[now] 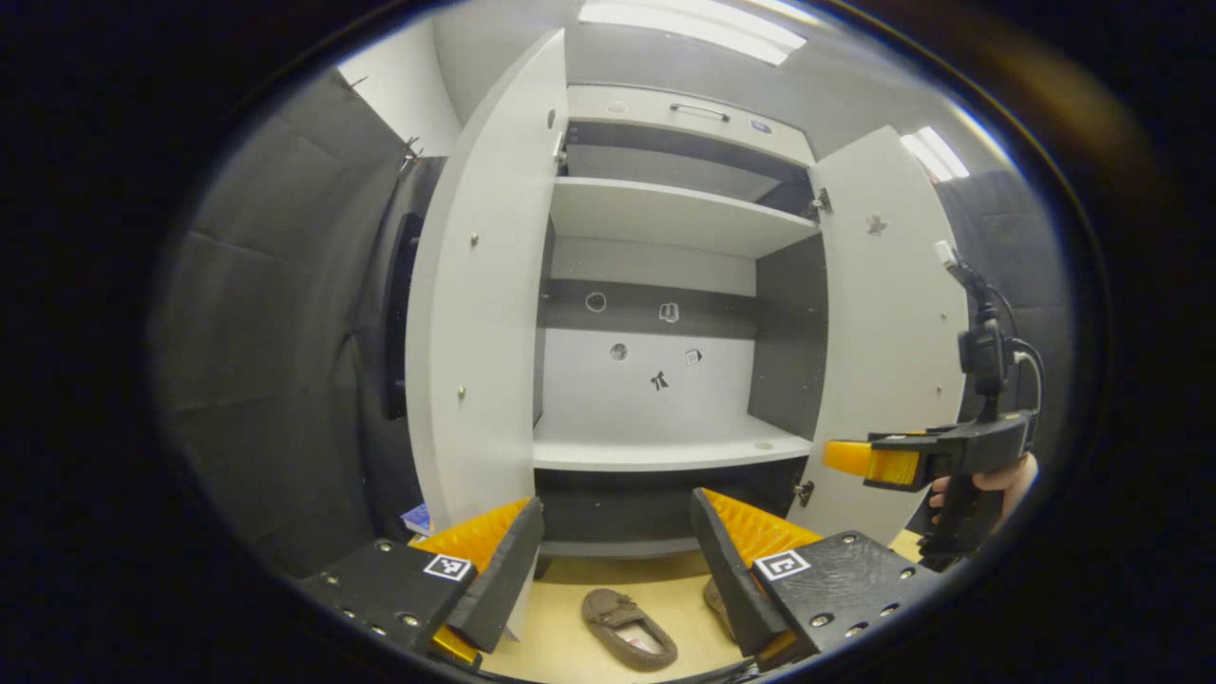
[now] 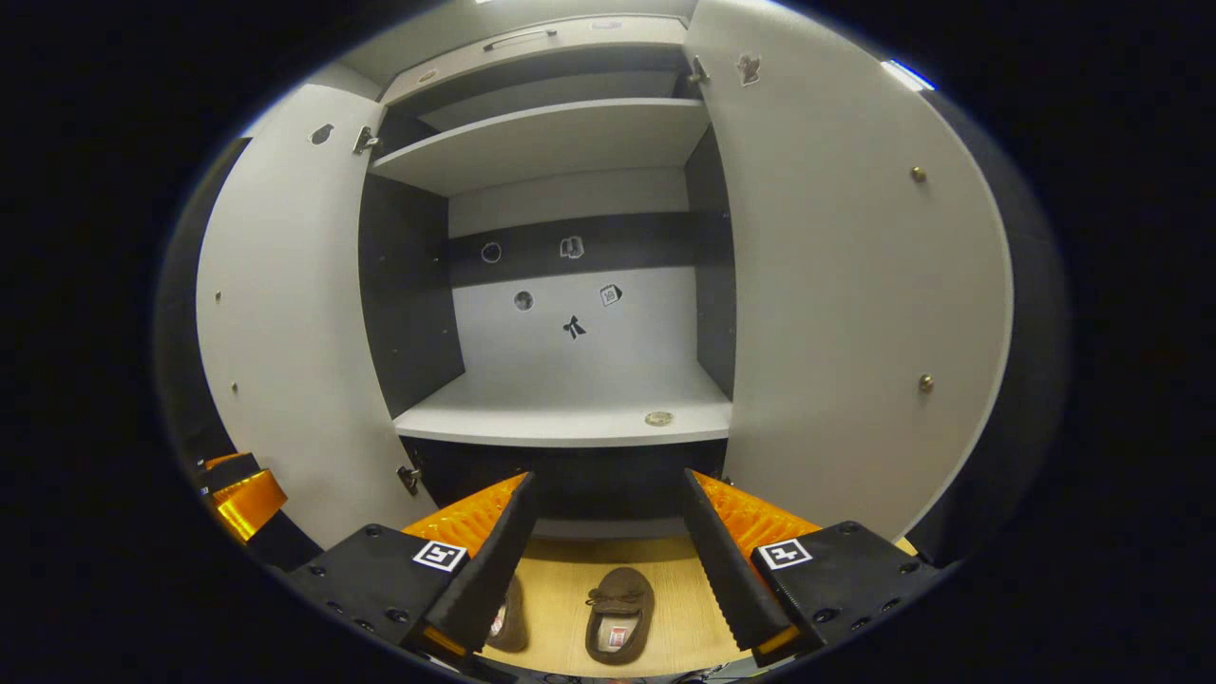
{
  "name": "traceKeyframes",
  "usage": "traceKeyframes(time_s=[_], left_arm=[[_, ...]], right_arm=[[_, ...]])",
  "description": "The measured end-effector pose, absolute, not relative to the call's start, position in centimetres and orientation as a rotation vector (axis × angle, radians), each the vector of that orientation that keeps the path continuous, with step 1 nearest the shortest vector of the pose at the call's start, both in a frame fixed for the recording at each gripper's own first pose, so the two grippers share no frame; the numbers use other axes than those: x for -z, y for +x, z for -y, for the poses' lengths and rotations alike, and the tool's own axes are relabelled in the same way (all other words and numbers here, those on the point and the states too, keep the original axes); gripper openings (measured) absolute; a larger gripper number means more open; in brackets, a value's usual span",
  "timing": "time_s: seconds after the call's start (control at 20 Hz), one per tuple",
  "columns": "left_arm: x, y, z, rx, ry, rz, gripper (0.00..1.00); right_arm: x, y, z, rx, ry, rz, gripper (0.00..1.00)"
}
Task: Grab one shoe with the right hand and put it into the shoe cabinet, grab the other shoe with the left hand and put it into the shoe cabinet; then close the right door with the right hand and the left door with the left hand.
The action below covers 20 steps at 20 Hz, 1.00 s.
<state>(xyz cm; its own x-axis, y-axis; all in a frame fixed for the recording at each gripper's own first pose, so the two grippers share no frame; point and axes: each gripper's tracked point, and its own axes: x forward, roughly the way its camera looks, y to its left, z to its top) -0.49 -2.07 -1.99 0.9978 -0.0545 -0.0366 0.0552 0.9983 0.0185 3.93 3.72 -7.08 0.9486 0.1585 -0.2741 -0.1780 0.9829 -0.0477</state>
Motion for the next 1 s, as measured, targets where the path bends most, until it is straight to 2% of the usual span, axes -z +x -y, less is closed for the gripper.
traceKeyframes(time_s=[0.05, 0.1, 0.15, 0.2, 0.35, 0.4, 0.45, 0.5, 0.7, 0.75, 0.8, 0.85, 1.0], left_arm=[[2.0, -0.6, 2.3, 0.059, 0.015, -0.037, 0.96], [2.1, -0.6, 2.4, 0.062, 0.009, -0.036, 0.96], [2.0, -0.8, 2.6, 0.063, 0.004, -0.036, 0.91], [2.3, -0.7, 2.6, 0.063, 0.0, -0.04, 0.96], [2.9, -0.8, 2.7, 0.059, -0.006, -0.057, 0.96], [3.1, -0.8, 2.7, 0.059, -0.005, -0.06, 0.91], [3.1, -0.8, 2.7, 0.058, -0.002, -0.061, 0.96], [3.3, -0.8, 2.7, 0.056, 0.001, -0.062, 0.91], [4.3, -0.9, 2.7, 0.046, -0.001, -0.091, 0.91], [4.7, -1.0, 2.6, 0.043, 0.0, -0.101, 0.96], [4.9, -1.1, 2.5, 0.041, 0.003, -0.108, 0.96], [5.1, -1.2, 2.5, 0.039, 0.008, -0.114, 0.91], [5.6, -1.5, 2.4, 0.035, 0.02, -0.13, 0.91]], right_arm=[[7.9, 4.2, -3.9, -0.187, -0.077, -0.296, 0.95], [8.7, 4.5, -4.1, -0.199, -0.076, -0.314, 0.96], [9.5, 4.7, -4.3, -0.21, -0.074, -0.334, 0.95], [10.8, 4.8, -4.5, -0.22, -0.076, -0.368, 0.95], [15.4, 4.6, -4.7, -0.24, -0.097, -0.5, 0.95], [16.8, 4.6, -4.9, -0.251, -0.1, -0.527, 0.96], [18.3, 4.4, -5.1, -0.264, -0.108, -0.557, 0.95], [20.0, 4.2, -5.5, -0.278, -0.121, -0.591, 0.96], [26.3, 2.9, -6.6, -0.32, -0.143, -0.714, 0.96], [27.9, 2.5, -6.7, -0.329, -0.148, -0.753, 0.96], [29.3, 1.9, -6.7, -0.337, -0.151, -0.787, 0.96], [30.6, 1.7, -6.9, -0.343, -0.155, -0.812, 0.96], [33.7, 1.2, -7.0, -0.362, -0.17, -0.867, 0.96]])
